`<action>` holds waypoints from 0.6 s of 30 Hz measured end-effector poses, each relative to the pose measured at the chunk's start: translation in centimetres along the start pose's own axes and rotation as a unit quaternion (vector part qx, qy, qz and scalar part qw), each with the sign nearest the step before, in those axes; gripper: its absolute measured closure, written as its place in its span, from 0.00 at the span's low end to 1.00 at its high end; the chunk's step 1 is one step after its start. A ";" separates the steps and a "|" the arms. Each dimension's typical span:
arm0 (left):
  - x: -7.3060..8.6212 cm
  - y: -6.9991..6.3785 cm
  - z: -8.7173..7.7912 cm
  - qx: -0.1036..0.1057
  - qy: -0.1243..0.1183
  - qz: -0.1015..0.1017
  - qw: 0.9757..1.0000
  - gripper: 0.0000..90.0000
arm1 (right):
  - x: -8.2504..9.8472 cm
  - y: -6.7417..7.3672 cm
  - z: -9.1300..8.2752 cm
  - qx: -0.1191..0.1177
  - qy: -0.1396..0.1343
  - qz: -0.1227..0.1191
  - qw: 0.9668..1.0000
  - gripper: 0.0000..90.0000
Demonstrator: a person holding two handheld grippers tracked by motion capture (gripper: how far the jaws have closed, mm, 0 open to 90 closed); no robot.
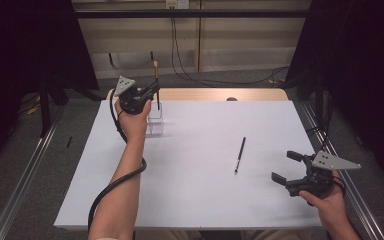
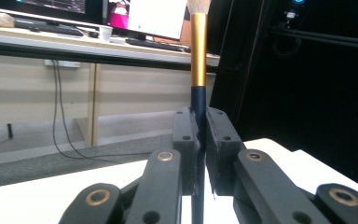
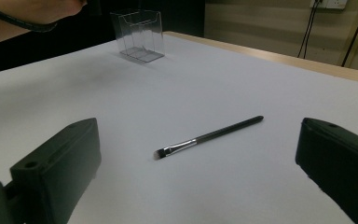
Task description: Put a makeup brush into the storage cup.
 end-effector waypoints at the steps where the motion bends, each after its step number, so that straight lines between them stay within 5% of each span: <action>1: 0.0 0.0 0.0 0.000 -0.001 -0.001 1.000 0.93 | 0.0 0.0 0.0 0.000 0.000 0.000 1.000 0.00; 18: 1.1 0.7 0.5 -0.022 0.007 0.007 1.000 0.93 | 0.0 0.0 0.0 -0.001 0.001 0.001 1.000 0.00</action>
Point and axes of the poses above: each handheld gripper's, and its own axes: z roughly forward along the jaws, x roughly out of its underside, y roughly to its left, the point moved 3 cm from there along z, roughly forward along the jaws, and after that the axes turned 8 degrees about -x, right-handed, at the moved point
